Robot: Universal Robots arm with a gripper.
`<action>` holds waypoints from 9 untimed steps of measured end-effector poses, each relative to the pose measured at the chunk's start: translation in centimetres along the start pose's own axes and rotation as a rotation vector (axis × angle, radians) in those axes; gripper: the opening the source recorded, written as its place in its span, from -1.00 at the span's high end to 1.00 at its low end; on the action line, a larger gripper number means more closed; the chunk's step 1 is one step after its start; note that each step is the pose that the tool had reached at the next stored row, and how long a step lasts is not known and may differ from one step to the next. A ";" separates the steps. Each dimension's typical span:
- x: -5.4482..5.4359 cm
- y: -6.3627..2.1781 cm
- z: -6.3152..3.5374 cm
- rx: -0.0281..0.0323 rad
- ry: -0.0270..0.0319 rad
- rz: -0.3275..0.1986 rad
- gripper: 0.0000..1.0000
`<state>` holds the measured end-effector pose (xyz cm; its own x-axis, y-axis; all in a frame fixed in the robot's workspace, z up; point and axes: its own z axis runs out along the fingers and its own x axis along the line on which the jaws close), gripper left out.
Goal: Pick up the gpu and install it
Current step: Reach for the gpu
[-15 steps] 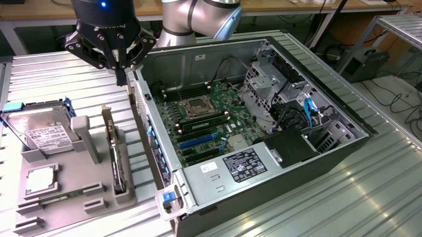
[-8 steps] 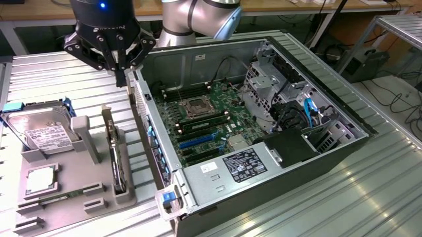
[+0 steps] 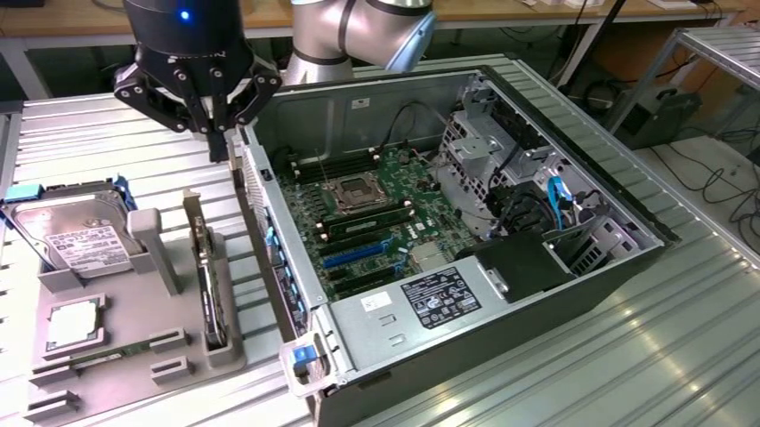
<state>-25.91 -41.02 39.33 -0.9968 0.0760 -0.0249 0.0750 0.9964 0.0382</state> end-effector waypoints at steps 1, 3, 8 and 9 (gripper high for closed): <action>0.0 -0.06 0.00 0.0000 0.0000 0.000 0.79; 0.0 -0.22 -0.01 0.0000 0.0001 0.000 0.79; 0.0 -0.61 -0.02 0.0000 0.0000 0.000 0.79; 0.0 -0.68 -0.02 0.0000 -0.0001 0.000 0.79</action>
<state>-25.99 -41.70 39.33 -0.9968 0.0760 -0.0250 0.0750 0.9964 0.0383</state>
